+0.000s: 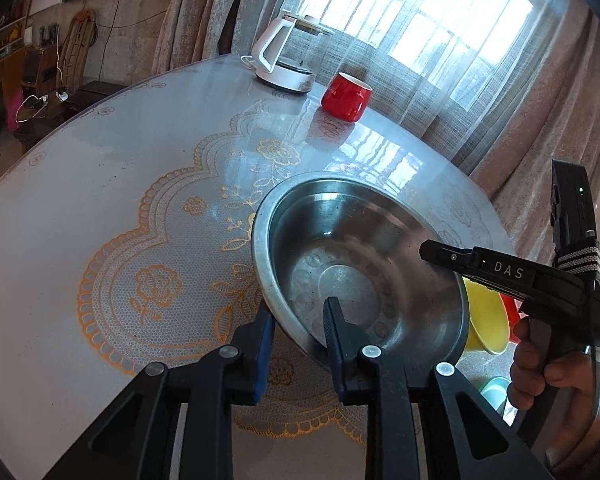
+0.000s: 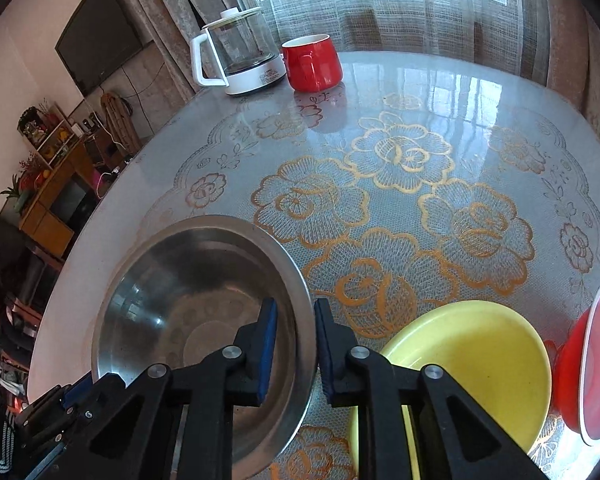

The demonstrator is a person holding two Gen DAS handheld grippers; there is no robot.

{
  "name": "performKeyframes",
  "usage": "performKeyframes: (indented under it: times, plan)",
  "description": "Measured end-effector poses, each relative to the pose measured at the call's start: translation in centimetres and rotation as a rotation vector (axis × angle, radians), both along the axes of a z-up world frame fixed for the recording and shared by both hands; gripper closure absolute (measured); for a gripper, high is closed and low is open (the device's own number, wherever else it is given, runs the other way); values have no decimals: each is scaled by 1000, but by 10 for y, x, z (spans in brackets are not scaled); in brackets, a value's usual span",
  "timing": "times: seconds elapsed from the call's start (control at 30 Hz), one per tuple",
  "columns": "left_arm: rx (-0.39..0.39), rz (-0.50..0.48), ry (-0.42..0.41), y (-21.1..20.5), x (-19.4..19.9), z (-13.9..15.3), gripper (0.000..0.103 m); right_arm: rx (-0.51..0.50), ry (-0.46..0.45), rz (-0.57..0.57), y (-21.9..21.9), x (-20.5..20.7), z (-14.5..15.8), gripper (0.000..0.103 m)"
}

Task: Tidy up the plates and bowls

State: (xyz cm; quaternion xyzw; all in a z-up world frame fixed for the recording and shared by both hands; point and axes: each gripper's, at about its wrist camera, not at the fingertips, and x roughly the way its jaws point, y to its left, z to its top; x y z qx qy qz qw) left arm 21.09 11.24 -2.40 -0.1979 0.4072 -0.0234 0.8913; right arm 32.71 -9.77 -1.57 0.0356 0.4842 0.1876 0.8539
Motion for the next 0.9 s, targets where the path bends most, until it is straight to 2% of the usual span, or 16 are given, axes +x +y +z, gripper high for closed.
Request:
performKeyframes:
  times: [0.27,0.43,0.7,0.9]
  plan:
    - [63,2,-38,9,-47,15,78,-5,0,58,15,-41,8,84]
    - [58,6,-56,20,-80,22,77,-18,13,85,25,-73,15,84]
    - [48,6,-58,36,-129,20,77,-1,36,129,32,-128,12,84]
    - [79,30,-71,38,-149,13,77,1,31,131,37,-153,3,84]
